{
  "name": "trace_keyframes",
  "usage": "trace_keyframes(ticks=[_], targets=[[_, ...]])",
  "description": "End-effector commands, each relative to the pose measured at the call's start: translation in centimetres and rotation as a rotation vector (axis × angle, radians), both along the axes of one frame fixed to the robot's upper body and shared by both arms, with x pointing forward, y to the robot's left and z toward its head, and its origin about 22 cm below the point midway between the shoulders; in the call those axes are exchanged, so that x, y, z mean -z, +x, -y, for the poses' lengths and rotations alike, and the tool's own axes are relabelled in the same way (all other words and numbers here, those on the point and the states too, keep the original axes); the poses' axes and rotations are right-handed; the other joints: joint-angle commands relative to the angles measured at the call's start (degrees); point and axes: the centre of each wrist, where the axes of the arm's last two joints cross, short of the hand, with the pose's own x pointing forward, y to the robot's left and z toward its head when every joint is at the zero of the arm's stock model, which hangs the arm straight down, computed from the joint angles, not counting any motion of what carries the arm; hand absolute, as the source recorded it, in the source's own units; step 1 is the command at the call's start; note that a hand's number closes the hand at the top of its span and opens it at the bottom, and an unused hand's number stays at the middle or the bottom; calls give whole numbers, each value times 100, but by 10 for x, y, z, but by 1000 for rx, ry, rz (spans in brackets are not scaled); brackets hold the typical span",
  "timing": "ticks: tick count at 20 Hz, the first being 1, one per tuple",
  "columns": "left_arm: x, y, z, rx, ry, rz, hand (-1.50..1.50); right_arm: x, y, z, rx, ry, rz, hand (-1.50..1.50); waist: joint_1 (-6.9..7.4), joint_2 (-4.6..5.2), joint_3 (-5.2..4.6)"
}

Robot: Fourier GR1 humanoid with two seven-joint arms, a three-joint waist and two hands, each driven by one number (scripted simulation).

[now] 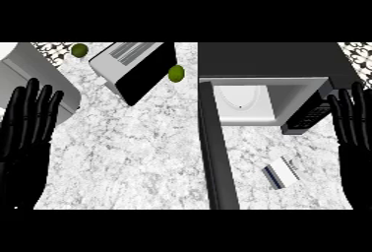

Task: Pick up the milk, place it into the microwave and close the microwave

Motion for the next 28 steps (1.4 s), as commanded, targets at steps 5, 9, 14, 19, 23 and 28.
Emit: trace_keyframes(ticks=[5, 9, 14, 19, 23, 28], targets=[[3, -26, 2, -116, 15, -11, -150, 7, -37, -11, -76, -55, 2, -150, -57, 244, -164], [16, -18, 9, -130, -122, -171, -150, 39, -40, -34, -321, 145, -71, -150, -79, 250, -153], [14, -65, 16, -132, -110, -167, -150, 30, -67, -36, -338, 132, -87, -150, -43, 243, -163], [15, -82, 10, -121, -113, -165, -150, 52, -81, -40, -259, 117, -67, -150, -52, 245, -163], [46, -108, 31, -135, -120, -173, -150, 57, -77, -39, -194, 87, -57, -150, -13, 237, -165], [42, -111, 18, -117, -115, -173, -150, 65, -73, -35, -32, 13, -29, -150, -21, 247, -164]])
